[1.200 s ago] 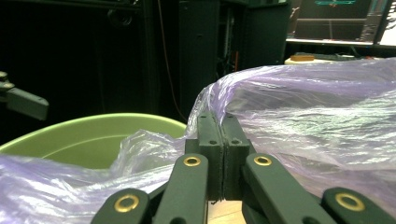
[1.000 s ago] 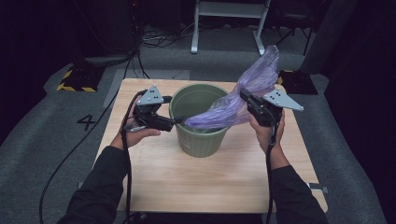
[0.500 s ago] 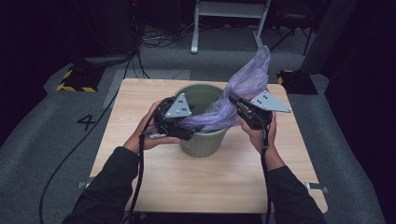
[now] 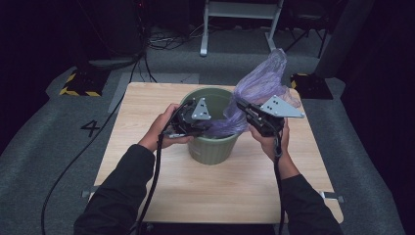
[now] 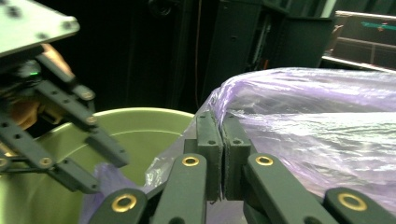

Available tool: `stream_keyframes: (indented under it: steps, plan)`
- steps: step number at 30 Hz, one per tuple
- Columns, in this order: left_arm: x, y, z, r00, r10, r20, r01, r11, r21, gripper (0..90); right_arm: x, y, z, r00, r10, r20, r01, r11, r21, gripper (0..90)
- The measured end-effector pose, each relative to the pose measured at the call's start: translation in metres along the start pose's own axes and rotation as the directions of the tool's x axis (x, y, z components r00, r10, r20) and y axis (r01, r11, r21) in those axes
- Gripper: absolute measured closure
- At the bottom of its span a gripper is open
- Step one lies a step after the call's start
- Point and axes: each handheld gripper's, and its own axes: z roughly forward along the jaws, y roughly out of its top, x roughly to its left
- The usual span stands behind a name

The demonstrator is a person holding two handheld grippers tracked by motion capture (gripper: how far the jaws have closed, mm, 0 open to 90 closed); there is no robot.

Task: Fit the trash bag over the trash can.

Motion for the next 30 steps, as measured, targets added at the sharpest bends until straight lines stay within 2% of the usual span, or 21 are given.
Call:
stream_keyframes:
  steps: [1,2,4,7,10,12,15,18,19,21,22,23,25,27,30]
  plan:
    - [0.0,0.001,0.0,0.9999,-0.015,-0.002,0.015,0.9999,-0.005,57.3,0.002,0.0,0.001,1.0,-0.008,-0.005,0.008,1.0,0.005,89.4]
    - [0.001,0.001,-0.003,0.9992,-0.036,0.017,0.036,0.9991,-0.022,49.8,0.004,0.0,0.002,0.9998,-0.013,-0.017,0.013,1.0,0.009,89.5]
    - [0.001,0.002,-0.008,0.9963,-0.054,0.066,0.059,0.9953,-0.076,45.2,0.007,0.0,0.003,0.9993,-0.017,-0.033,0.017,1.0,0.008,89.5]
    - [-0.004,0.007,-0.011,0.9962,-0.069,0.054,0.074,0.9915,-0.107,32.1,0.01,0.001,0.005,0.9977,-0.031,-0.059,0.033,0.999,0.02,89.1]
    - [-0.008,0.009,-0.011,0.9902,-0.102,0.096,0.116,0.9805,-0.159,28.6,0.014,0.0,0.005,0.9968,-0.03,-0.074,0.032,0.999,0.031,88.7]
    - [-0.01,0.01,-0.011,0.9825,-0.129,0.134,0.154,0.968,-0.198,26.4,0.016,0.001,0.005,0.996,-0.026,-0.085,0.028,0.999,0.031,88.6]
    - [-0.014,0.014,-0.012,0.981,-0.143,0.132,0.17,0.9582,-0.23,25.3,0.019,0.002,0.005,0.9949,-0.032,-0.095,0.034,0.999,0.024,88.6]
    - [-0.017,0.018,-0.008,0.9844,-0.153,0.087,0.168,0.9628,-0.211,25.4,0.021,0.003,0.003,0.994,-0.018,-0.108,0.02,1.0,0.016,88.3]
    - [-0.017,0.019,-0.006,0.9836,-0.153,0.095,0.17,0.962,-0.214,26.7,0.022,0.004,0.003,0.9936,-0.018,-0.111,0.02,1.0,0.013,88.1]
    - [-0.018,0.02,-0.003,0.9848,-0.152,0.085,0.167,0.9627,-0.213,34.0,0.024,0.004,0.003,0.992,-0.008,-0.126,0.009,1.0,0.008,87.6]
    - [-0.018,0.02,-0.003,0.9844,-0.149,0.093,0.166,0.9626,-0.214,38.7,0.025,0.004,0.002,0.9913,-0.003,-0.132,0.004,1.0,0.006,87.4]
    - [-0.019,0.02,-0.002,0.9863,-0.139,0.089,0.155,0.9648,-0.212,47.9,0.027,0.005,0.002,0.9909,-0.004,-0.135,0.004,1.0,0.003,87.3]
    - [-0.02,0.021,0.0,0.9896,-0.123,0.075,0.135,0.9704,-0.2,58.8,0.029,0.006,0.001,0.9895,-0.006,-0.145,0.006,1.0,0.001,86.6]
    - [-0.02,0.021,0.0,0.9921,-0.117,0.045,0.124,0.9739,-0.19,69.8,0.03,0.006,0.0,0.9887,-0.005,-0.15,0.006,1.0,0.0,85.2]
    - [-0.019,0.02,0.0,0.9933,-0.109,0.037,0.114,0.9747,-0.192,83.5,0.031,0.006,-0.001,0.9868,-0.004,-0.162,0.004,1.0,0.003,82.3]
